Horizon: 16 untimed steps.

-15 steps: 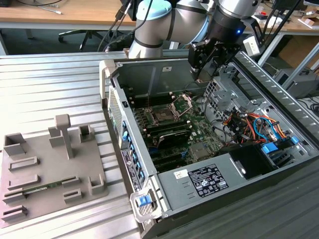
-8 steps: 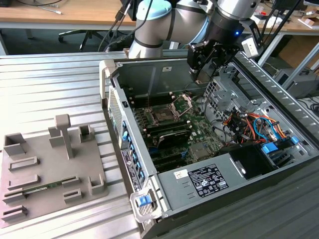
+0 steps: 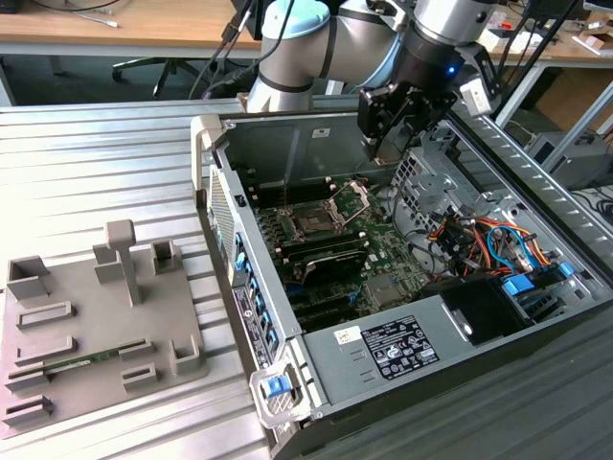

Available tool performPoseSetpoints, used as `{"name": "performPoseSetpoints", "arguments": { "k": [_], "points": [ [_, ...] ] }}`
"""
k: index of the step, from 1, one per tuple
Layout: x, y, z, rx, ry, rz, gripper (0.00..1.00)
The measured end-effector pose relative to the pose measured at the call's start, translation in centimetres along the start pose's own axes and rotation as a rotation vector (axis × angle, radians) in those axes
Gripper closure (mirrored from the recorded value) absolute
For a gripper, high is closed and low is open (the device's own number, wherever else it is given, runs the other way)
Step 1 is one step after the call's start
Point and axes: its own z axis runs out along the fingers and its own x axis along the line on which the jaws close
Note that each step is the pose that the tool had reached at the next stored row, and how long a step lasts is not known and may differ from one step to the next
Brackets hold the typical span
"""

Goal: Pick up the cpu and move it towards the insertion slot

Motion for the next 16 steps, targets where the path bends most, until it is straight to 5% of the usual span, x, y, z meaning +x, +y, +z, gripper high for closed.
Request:
{"name": "performPoseSetpoints", "arguments": {
  "k": [16],
  "points": [
    [0.61,0.68,0.78,0.0,0.0,0.0,0.45]
  ]
}}
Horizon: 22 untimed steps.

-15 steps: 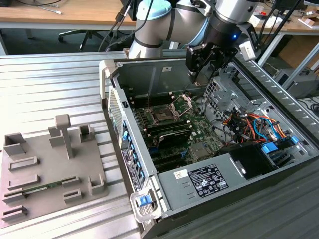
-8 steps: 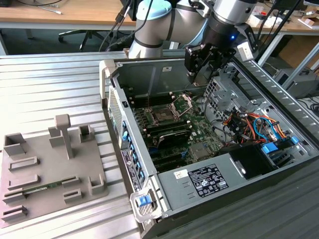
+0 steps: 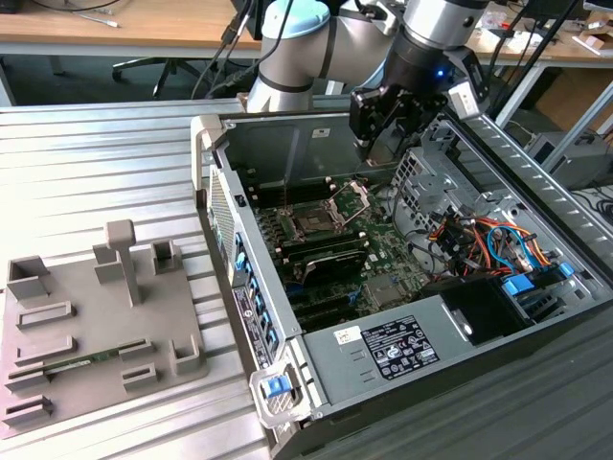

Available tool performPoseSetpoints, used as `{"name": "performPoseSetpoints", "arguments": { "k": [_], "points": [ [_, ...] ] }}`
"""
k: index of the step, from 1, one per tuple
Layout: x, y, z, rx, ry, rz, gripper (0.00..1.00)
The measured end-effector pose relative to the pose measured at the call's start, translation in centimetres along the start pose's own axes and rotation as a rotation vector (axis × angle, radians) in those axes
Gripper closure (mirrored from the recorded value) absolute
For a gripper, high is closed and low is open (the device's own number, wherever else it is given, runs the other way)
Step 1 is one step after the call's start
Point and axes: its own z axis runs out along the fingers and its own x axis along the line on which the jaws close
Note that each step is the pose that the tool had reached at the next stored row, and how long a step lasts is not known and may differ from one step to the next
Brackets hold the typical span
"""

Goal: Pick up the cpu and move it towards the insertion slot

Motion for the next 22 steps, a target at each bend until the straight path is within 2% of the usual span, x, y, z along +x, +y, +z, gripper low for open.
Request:
{"name": "performPoseSetpoints", "arguments": {
  "k": [22],
  "points": [
    [0.87,0.59,0.89,0.0,0.0,0.0,0.45]
  ]
}}
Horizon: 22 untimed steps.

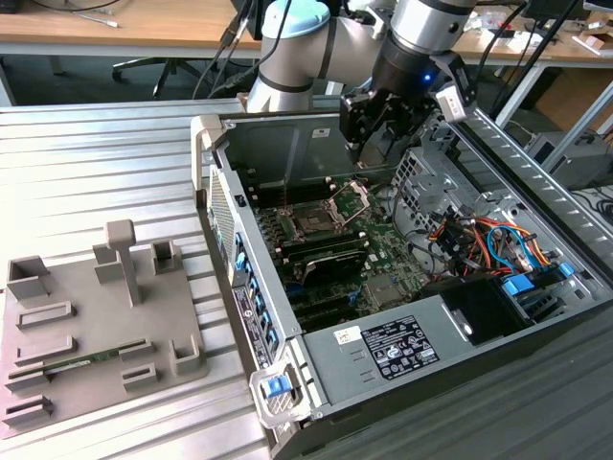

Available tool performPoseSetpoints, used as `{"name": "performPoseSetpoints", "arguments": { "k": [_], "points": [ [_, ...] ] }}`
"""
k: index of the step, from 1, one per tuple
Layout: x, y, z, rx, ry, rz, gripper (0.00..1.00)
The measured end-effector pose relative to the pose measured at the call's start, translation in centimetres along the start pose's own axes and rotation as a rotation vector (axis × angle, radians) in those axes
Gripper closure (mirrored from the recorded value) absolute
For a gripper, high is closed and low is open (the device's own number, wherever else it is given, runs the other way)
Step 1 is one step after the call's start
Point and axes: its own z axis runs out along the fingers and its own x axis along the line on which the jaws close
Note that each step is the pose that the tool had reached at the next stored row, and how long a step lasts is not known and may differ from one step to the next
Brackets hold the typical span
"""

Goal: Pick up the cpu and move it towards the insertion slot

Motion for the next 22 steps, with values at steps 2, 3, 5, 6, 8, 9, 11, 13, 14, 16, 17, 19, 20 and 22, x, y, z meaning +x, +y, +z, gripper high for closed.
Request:
{"name": "performPoseSetpoints", "arguments": {
  "k": [2,3,5,6,8,9,11,13,14,16,17,19,20,22],
  "points": [
    [0.08,0.07,0.09,0.0,0.0,0.0,0.45],
    [0.15,0.13,0.17,-0.0001,0.0,0.0,0.45],
    [0.23,0.21,0.27,-0.0001,0.0001,0.0,0.45],
    [0.25,0.24,0.3,0.0,0.0,0.0,0.45],
    [0.33,0.4,0.41,0.0,0.0,0.0,0.45],
    [0.35,0.46,0.46,0.0,0.0,0.0,0.45],
    [0.38,0.54,0.52,-0.0001,0.0,0.0,0.45],
    [0.42,0.67,0.59,-0.0001,0.0,0.0,0.45],
    [0.43,0.74,0.63,0.0,0.0,0.0,0.45],
    [0.43,0.82,0.69,0.0,0.0,0.0,0.45],
    [0.45,0.91,0.75,-0.0001,0.0,0.0,0.45],
    [0.52,1.08,0.84,0.0,0.0,0.0,0.45],
    [0.57,1.16,0.9,-0.0001,0.0,0.0,0.45],
    [0.63,1.24,0.96,0.0,0.0,0.0,0.45]
  ]
}}
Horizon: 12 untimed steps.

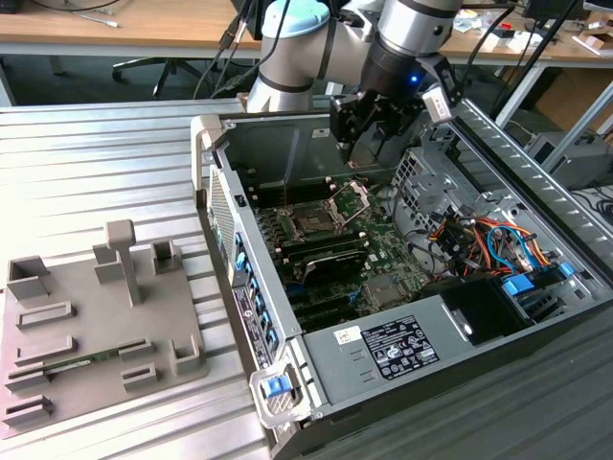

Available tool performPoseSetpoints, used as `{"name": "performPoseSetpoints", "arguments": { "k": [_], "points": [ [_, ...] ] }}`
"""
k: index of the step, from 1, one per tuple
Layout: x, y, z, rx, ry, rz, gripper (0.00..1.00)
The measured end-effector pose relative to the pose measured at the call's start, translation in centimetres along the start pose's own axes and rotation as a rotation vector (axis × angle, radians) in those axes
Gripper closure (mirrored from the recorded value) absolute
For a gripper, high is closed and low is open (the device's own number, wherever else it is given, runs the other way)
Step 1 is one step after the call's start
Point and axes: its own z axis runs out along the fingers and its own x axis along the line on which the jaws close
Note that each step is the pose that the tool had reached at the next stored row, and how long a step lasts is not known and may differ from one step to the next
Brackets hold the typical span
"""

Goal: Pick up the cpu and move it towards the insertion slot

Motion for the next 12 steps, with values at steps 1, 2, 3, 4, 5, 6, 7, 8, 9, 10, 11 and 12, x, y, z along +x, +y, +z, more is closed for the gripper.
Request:
{"name": "performPoseSetpoints", "arguments": {
  "k": [1,2,3,4,5,6,7,8,9,10,11,12],
  "points": [
    [0.02,0.04,0.03,0.0,0.0001,0.0,0.45],
    [0.04,0.09,0.06,0.0001,0.0,0.0,0.45],
    [0.07,0.13,0.1,0.0,0.0001,0.0,0.45],
    [0.09,0.2,0.14,0.0,0.0001,0.0,0.45],
    [0.14,0.32,0.23,0.0001,0.0001,0.0,0.45],
    [0.17,0.38,0.27,0.0001,0.0001,0.0,0.45],
    [0.19,0.42,0.31,-0.0001,0.0,0.0,0.45],
    [0.21,0.47,0.34,-0.0001,0.0,0.0,0.45],
    [0.23,0.54,0.39,0.0,0.0,0.0,0.45],
    [0.25,0.58,0.41,0.0,0.0,0.0,0.45],
    [0.26,0.62,0.44,0.0,0.0001,0.0,0.45],
    [0.27,0.66,0.47,0.0,0.0001,0.0,0.45]
  ]
}}
